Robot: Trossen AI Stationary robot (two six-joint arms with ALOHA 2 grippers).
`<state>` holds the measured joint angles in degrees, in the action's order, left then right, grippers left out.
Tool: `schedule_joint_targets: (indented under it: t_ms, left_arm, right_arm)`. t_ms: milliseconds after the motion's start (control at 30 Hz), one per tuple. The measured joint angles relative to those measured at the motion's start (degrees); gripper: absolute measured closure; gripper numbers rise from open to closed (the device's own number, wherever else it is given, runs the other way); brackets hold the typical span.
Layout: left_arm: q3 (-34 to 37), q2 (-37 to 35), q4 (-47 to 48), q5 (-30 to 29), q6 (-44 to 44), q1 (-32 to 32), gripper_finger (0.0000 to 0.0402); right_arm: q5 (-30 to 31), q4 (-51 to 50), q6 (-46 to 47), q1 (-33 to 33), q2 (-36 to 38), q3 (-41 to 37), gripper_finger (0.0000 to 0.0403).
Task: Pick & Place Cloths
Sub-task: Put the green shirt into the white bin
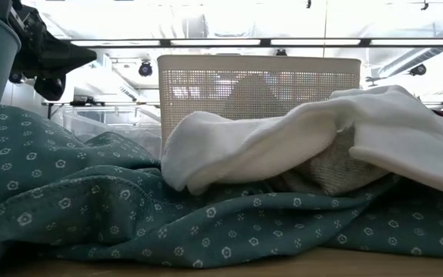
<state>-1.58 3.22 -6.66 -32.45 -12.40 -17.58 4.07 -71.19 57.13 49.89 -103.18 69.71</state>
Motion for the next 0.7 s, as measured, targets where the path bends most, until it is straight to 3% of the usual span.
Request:
schedule_joint_targets:
  t_ms: [133,400,700]
  left_arm:
    - [0.0,0.0,0.0,0.0,0.0,0.0,0.0392]
    - [0.0,0.0,0.3,0.0,0.0,0.0,0.0392]
    - [0.0,0.0,0.3,0.0,0.0,0.0,0.0392]
  right_arm:
    - [4.4,-3.3,3.0,0.1,6.9,0.6,0.037]
    - [18.7,-4.6,4.5,0.1,21.6,3.9,0.037]
    - [34.9,-4.5,-4.7,0.0,30.5,14.0,0.037]
